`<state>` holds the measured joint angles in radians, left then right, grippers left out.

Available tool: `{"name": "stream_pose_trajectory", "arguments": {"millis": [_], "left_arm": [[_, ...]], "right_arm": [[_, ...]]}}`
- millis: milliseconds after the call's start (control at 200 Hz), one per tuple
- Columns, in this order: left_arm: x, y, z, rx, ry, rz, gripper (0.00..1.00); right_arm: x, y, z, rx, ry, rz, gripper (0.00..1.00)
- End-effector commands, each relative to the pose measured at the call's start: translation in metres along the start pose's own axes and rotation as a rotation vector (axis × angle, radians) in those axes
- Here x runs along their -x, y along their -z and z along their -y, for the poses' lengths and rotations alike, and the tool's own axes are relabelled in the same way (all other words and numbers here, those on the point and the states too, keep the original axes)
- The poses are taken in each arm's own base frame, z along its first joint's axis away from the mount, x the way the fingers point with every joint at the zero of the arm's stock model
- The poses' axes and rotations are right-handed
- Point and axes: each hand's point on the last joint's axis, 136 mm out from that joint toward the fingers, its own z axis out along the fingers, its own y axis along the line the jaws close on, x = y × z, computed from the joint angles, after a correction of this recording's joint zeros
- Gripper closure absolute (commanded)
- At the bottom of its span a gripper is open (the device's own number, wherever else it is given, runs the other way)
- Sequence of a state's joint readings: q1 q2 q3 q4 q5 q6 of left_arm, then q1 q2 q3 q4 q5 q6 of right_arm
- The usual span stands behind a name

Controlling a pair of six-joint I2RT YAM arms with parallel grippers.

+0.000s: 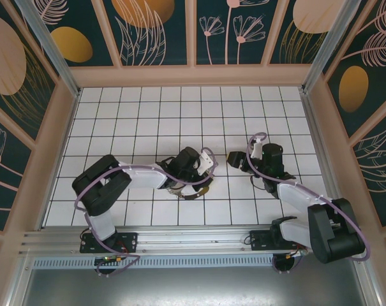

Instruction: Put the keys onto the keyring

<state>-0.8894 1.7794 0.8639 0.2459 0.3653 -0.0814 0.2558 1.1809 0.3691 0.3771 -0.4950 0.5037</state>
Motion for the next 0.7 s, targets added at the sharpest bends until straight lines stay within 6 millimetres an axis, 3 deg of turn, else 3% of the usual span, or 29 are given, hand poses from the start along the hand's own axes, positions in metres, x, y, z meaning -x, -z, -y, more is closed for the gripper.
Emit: {"name": "stream_pose_trajectory", "arguments": {"millis": [0,50,205,320,515,591,691], "left_arm": [[0.029,0.015,0.01,-0.004,-0.075,0.056,1.0],[0.042,0.025,0.015,-0.008,-0.098,0.086,1.0],[0.047,0.028,0.013,0.011,-0.101,0.086,1.0],[0.05,0.033,0.012,0.028,-0.085,0.104,0.67],[0.071,0.058,0.008,0.097,-0.041,0.229,0.3],[0.088,0.076,0.003,0.156,-0.017,0.308,0.03],[0.109,0.105,-0.012,0.281,0.059,0.425,0.01]], "right_arm": [[0.02,0.002,-0.015,0.027,0.034,0.029,0.36],[0.024,0.002,-0.018,0.032,0.037,0.035,0.36],[0.029,0.001,-0.02,0.036,0.038,0.044,0.36],[0.028,0.002,-0.018,0.023,0.035,0.043,0.34],[0.036,0.008,-0.013,-0.01,0.035,0.065,0.29],[0.046,0.014,-0.01,-0.037,0.022,0.093,0.27],[0.062,0.024,-0.003,-0.082,-0.006,0.143,0.2]]}}
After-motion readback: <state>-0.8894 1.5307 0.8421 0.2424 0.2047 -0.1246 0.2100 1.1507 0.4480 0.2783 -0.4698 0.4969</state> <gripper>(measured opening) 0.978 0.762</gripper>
